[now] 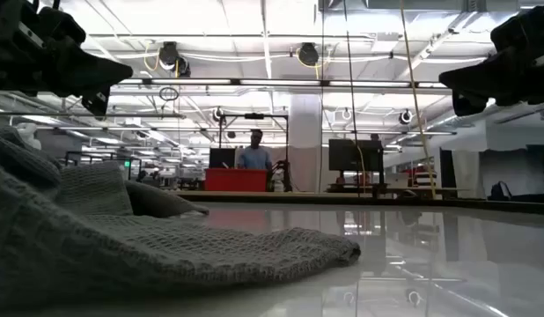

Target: Roll towel into tight, uniform cylinder

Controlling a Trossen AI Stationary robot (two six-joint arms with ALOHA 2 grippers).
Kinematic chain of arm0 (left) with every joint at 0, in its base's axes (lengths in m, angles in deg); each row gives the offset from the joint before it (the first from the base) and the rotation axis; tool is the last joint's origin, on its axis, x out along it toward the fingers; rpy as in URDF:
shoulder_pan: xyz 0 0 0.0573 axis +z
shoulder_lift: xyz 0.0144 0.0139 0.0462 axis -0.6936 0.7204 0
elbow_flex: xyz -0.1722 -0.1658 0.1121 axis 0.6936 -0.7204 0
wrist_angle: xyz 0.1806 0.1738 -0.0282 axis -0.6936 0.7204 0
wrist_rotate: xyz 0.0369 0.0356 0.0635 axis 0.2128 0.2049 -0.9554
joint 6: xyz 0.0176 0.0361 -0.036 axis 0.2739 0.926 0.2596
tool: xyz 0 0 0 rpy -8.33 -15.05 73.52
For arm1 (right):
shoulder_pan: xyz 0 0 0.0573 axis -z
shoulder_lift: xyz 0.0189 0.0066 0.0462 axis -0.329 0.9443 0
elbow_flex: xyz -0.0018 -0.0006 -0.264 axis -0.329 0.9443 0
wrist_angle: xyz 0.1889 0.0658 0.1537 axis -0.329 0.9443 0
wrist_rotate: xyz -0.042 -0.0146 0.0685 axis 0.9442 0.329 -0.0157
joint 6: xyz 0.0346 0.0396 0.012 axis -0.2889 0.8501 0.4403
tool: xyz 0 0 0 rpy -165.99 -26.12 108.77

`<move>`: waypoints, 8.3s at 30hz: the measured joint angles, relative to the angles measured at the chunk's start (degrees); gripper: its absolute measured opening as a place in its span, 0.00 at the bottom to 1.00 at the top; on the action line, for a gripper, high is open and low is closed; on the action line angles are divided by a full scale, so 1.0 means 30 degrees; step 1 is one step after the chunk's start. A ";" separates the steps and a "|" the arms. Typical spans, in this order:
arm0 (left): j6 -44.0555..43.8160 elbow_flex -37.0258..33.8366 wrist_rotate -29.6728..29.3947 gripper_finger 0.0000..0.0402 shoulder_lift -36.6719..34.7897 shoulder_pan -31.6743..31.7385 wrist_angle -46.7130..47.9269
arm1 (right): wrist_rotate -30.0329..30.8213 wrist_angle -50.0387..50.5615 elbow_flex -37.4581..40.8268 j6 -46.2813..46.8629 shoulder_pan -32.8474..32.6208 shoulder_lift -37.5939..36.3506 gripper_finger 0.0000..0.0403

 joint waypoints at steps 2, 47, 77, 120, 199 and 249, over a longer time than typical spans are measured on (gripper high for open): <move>-0.0001 0.0000 0.0000 0.00 0.0004 0.0000 0.0000 | 0.0000 -0.0003 0.0001 -0.0002 0.0000 0.0002 0.00; 0.0006 0.0000 0.0000 0.00 -0.0001 -0.0002 0.0000 | 0.0000 -0.0005 0.0001 -0.0005 0.0005 0.0005 0.00; -0.0001 0.0000 -0.0004 0.00 0.0000 -0.0006 0.0003 | 0.0000 -0.0006 0.0000 0.0000 0.0000 0.0006 0.00; 0.2191 1.1036 -0.5107 0.00 0.6030 0.0066 0.4455 | 0.0000 -0.0015 0.0001 -0.0007 0.0000 0.0007 0.00; -0.0533 2.7809 -0.2620 0.00 2.2259 -0.0064 0.7647 | 0.1945 1.1210 -2.3335 0.1678 -0.0015 1.2902 0.00; -1.3875 2.5856 -0.1225 0.25 2.2401 0.1584 2.8672 | 0.1858 1.5498 -3.1131 1.2058 0.0036 2.5288 0.00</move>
